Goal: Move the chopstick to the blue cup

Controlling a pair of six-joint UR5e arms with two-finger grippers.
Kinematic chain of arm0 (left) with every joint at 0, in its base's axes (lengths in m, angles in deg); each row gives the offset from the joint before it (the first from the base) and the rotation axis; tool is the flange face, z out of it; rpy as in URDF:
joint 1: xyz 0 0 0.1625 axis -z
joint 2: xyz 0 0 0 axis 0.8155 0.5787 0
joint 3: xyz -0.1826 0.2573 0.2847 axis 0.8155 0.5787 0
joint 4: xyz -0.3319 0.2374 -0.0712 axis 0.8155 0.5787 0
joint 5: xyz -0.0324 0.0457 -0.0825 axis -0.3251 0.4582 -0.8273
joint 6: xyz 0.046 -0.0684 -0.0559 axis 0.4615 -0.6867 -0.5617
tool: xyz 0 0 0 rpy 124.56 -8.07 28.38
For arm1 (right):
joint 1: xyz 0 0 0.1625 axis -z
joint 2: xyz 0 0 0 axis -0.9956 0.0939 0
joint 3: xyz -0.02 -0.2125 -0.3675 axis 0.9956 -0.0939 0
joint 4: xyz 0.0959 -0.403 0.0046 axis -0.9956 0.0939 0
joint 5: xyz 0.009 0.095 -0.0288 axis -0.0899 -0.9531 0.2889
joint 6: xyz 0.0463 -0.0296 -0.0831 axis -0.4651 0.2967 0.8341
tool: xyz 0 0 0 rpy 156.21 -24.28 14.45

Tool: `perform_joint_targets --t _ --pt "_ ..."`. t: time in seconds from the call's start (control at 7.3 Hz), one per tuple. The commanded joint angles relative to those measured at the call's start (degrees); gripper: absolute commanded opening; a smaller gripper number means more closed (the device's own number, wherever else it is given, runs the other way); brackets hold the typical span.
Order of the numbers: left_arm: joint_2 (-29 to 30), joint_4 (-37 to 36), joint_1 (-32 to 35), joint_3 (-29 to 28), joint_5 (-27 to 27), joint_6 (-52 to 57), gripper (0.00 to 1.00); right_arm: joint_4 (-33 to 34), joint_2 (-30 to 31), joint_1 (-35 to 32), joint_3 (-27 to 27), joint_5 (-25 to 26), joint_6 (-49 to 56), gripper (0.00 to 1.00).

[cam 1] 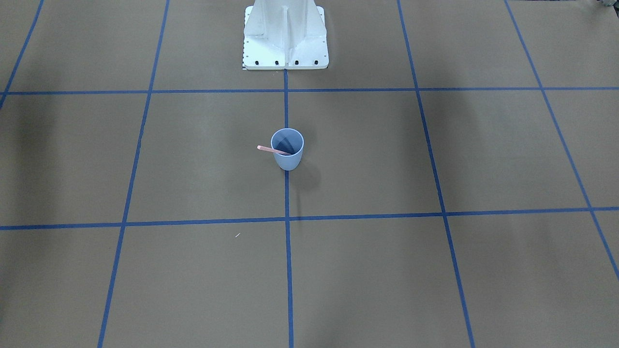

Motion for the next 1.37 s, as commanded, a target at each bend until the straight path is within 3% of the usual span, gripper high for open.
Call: perform_joint_targets --t 0.0,1.23 --pt "-1.21 0.04 0.42 0.89 0.22 -0.88 0.99 -9.85 9.88 -1.13 -0.38 -0.11 0.24 1.00" --pt "-2.10 0.04 0.51 1.15 0.05 -0.27 0.99 -10.23 9.64 -1.75 0.84 -0.37 -0.12 1.00"
